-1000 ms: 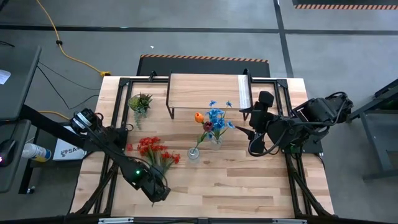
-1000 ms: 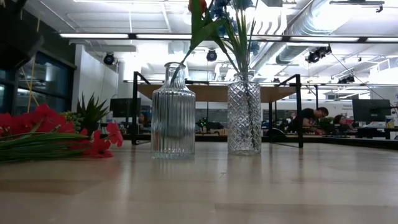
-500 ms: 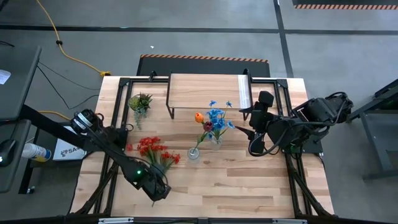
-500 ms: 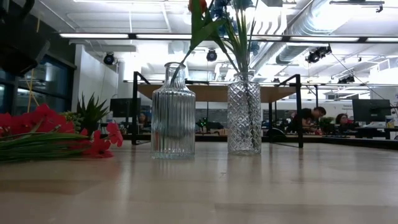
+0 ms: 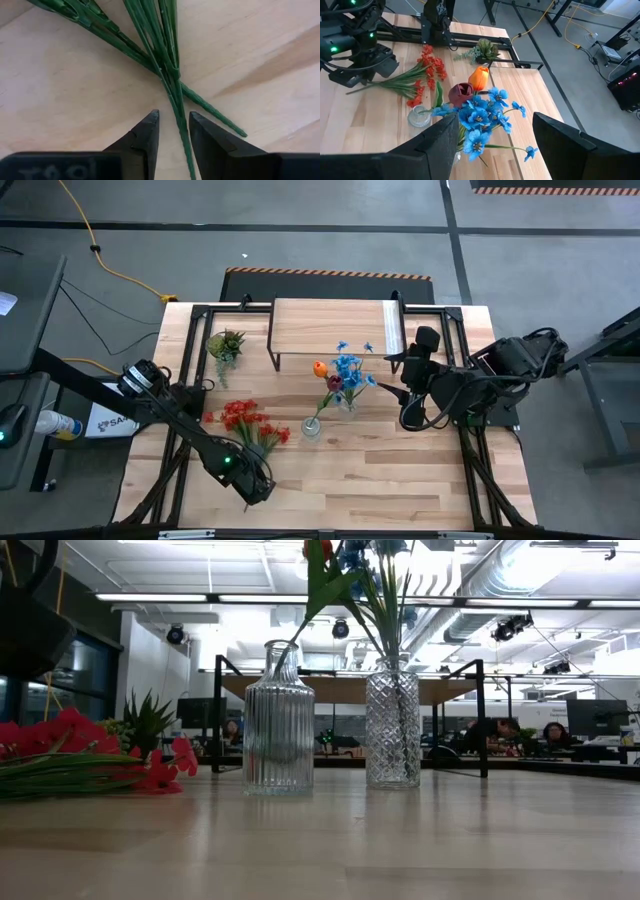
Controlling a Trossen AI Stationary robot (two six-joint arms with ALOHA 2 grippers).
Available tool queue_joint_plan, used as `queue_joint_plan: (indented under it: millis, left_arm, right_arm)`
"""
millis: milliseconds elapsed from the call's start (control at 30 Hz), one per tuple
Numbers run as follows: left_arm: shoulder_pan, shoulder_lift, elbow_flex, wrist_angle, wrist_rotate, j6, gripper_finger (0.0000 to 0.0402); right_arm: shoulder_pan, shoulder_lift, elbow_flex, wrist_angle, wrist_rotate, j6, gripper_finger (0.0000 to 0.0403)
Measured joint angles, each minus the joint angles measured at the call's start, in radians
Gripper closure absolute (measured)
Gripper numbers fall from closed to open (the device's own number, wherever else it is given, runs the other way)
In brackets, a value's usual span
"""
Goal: Pick and place flowers into a vace then onto a shelf
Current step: Put the right orange flowers into the bottom transparent vase
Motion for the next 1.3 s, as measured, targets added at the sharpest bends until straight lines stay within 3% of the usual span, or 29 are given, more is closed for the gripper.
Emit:
queue_joint_plan:
  millis: [333, 767, 1300]
  left_arm:
    - [0.000, 0.002, -0.003, -0.014, 0.011, -0.016, 0.0361]
    - [0.000, -0.025, -0.005, -0.023, 0.016, -0.060, 0.0361]
    - [-0.002, -0.197, -0.006, -0.036, -0.172, -0.034, 0.0361]
  right_arm:
    - [0.000, 0.000, 0.000, 0.000, -0.001, -0.001, 0.0158]
    - [0.000, 0.000, 0.000, -0.001, -0.001, -0.001, 0.0158]
    - [0.000, 0.000, 0.000, -0.002, -0.001, -0.008, 0.0158]
